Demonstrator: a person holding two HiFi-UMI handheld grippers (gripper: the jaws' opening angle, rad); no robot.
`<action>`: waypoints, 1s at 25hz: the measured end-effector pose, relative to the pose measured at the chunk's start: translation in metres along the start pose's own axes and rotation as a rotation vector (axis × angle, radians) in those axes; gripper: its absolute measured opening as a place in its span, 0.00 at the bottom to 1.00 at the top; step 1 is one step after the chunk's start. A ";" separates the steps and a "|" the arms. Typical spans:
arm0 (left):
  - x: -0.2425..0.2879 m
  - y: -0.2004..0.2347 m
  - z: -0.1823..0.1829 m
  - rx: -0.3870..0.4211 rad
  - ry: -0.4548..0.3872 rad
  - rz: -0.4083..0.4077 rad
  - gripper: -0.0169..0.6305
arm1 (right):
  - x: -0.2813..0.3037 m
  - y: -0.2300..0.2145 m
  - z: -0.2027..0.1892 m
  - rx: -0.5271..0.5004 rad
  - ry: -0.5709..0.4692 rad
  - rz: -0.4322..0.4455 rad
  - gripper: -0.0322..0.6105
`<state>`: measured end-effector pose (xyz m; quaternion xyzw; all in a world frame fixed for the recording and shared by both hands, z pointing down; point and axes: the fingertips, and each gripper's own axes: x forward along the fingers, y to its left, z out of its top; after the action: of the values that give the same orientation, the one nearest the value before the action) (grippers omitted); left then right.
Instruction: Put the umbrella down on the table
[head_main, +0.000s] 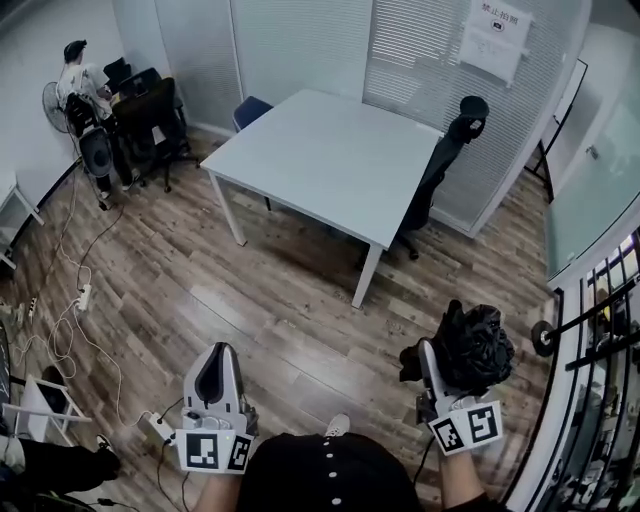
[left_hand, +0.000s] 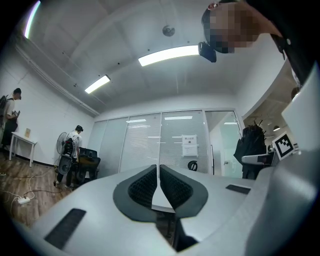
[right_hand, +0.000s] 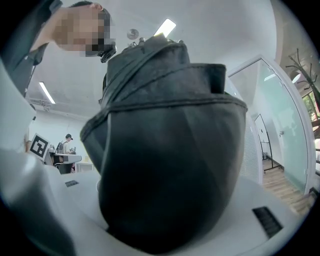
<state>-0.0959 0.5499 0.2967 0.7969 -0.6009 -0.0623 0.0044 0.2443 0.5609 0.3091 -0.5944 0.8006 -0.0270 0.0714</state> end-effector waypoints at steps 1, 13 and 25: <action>0.002 -0.004 0.000 0.001 -0.001 0.010 0.07 | 0.002 -0.004 -0.001 0.001 0.003 0.010 0.47; 0.021 -0.020 -0.022 -0.008 0.050 0.052 0.07 | 0.027 -0.026 -0.022 0.030 0.055 0.074 0.47; 0.098 0.014 -0.021 -0.026 0.016 0.000 0.07 | 0.095 -0.036 -0.013 0.019 0.035 0.042 0.47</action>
<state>-0.0806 0.4502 0.3097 0.7973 -0.5999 -0.0638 0.0196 0.2499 0.4590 0.3188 -0.5763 0.8136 -0.0434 0.0637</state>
